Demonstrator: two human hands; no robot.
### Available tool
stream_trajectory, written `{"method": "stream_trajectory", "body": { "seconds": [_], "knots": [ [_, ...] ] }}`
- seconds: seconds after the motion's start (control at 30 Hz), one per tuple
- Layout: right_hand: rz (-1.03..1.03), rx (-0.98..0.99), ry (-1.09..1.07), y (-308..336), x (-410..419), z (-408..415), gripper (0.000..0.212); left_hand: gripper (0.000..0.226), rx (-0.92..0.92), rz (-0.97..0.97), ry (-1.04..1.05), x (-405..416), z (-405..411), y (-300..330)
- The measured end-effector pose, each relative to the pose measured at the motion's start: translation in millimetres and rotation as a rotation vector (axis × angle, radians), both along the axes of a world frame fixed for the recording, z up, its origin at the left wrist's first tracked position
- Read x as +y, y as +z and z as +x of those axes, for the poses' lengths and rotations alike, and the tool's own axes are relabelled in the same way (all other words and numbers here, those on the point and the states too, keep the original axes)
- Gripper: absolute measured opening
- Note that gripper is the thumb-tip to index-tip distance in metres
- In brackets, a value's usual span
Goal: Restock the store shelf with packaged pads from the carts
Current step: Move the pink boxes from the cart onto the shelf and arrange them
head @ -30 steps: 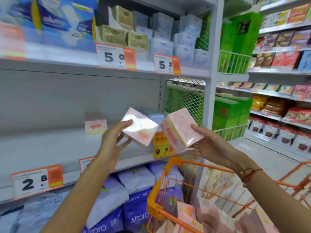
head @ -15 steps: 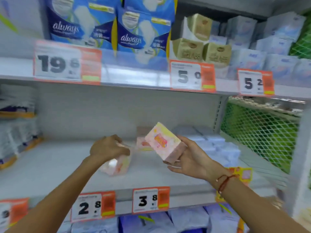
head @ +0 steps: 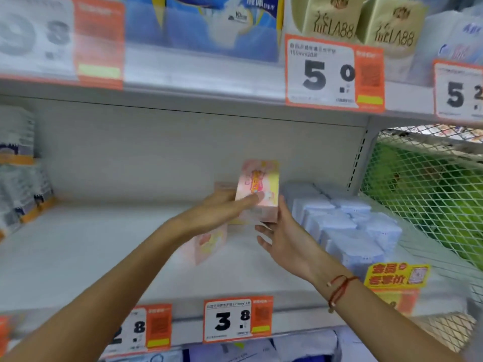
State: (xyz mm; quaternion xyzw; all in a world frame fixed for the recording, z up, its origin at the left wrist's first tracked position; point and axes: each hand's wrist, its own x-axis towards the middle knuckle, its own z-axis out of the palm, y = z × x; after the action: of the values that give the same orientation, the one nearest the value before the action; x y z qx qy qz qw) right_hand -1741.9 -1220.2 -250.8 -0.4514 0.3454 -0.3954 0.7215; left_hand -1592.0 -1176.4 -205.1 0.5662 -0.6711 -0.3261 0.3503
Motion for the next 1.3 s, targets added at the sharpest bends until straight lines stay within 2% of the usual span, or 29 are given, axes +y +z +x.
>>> {"method": "stream_trajectory", "body": {
  "seconds": [0.07, 0.13, 0.17, 0.2, 0.27, 0.3, 0.33, 0.37, 0.43, 0.5, 0.57, 0.67, 0.8, 0.9, 1.0, 1.17, 1.3],
  "knots": [
    [-0.060, 0.031, -0.058, 2, -1, -2, 0.034, 0.012, 0.098, -0.022, 0.002, -3, -5, -6],
    [-0.197, 0.128, -0.196, 10, -8, -13, 0.024, 0.022, 0.160, -0.050, -0.003, -8, -1, -9],
    [-0.313, 0.221, -0.299, 15, -12, -20, 0.031, 0.032, 0.137, -0.068, 0.006, -12, 3, -7],
    [-0.478, 0.342, -0.412, 23, -15, -29, 0.045, 0.047, 0.061, -0.092, 0.024, -17, 6, -7],
    [-0.995, 0.702, -0.493, 43, -21, -45, 0.071, 0.077, -0.213, -0.147, 0.063, -29, 9, -4],
    [-1.224, 0.937, -0.403, 50, -24, -48, 0.080, 0.087, -0.329, -0.169, 0.061, -35, 7, -2],
    [-1.362, 1.153, -0.261, 55, -25, -49, 0.085, 0.094, -0.395, -0.176, 0.043, -40, 4, 0],
    [-1.409, 1.319, -0.124, 56, -26, -48, 0.083, 0.099, -0.420, -0.172, 0.021, -44, -1, 1],
    [-1.393, 1.500, -0.021, 51, -25, -42, 0.069, 0.103, -0.427, -0.160, -0.014, -53, -10, 1],
    [-1.380, 1.606, -0.077, 48, -23, -38, 0.059, 0.107, -0.480, -0.120, -0.057, -60, -12, 1],
    [-1.356, 1.692, -0.155, 48, -25, -39, 0.055, 0.114, -0.652, -0.004, -0.078, -66, -2, 2],
    [-1.327, 1.693, -0.307, 53, -41, -41, 0.051, 0.104, -0.906, 0.122, -0.017, -81, 24, 0],
    [-1.372, 1.749, -0.326, 48, -80, -23, 0.049, 0.091, -1.030, 0.184, -0.001, -105, 28, -7],
    [-1.371, 1.776, -0.251, 36, -112, 0, 0.052, 0.086, -1.081, 0.216, 0.039, -124, 28, -10],
    [-1.349, 1.792, -0.223, 21, -142, 15, 0.045, 0.073, -1.141, 0.259, 0.045, -133, 33, -14],
    [-1.365, 1.832, -0.239, 0, -169, 17, 0.044, 0.060, -1.131, 0.214, 0.014, -136, 40, -17],
    [-1.287, 1.825, -0.233, -14, -180, 22, 0.043, 0.058, -1.135, 0.201, 0.014, -138, 41, -16]
  ]
}}
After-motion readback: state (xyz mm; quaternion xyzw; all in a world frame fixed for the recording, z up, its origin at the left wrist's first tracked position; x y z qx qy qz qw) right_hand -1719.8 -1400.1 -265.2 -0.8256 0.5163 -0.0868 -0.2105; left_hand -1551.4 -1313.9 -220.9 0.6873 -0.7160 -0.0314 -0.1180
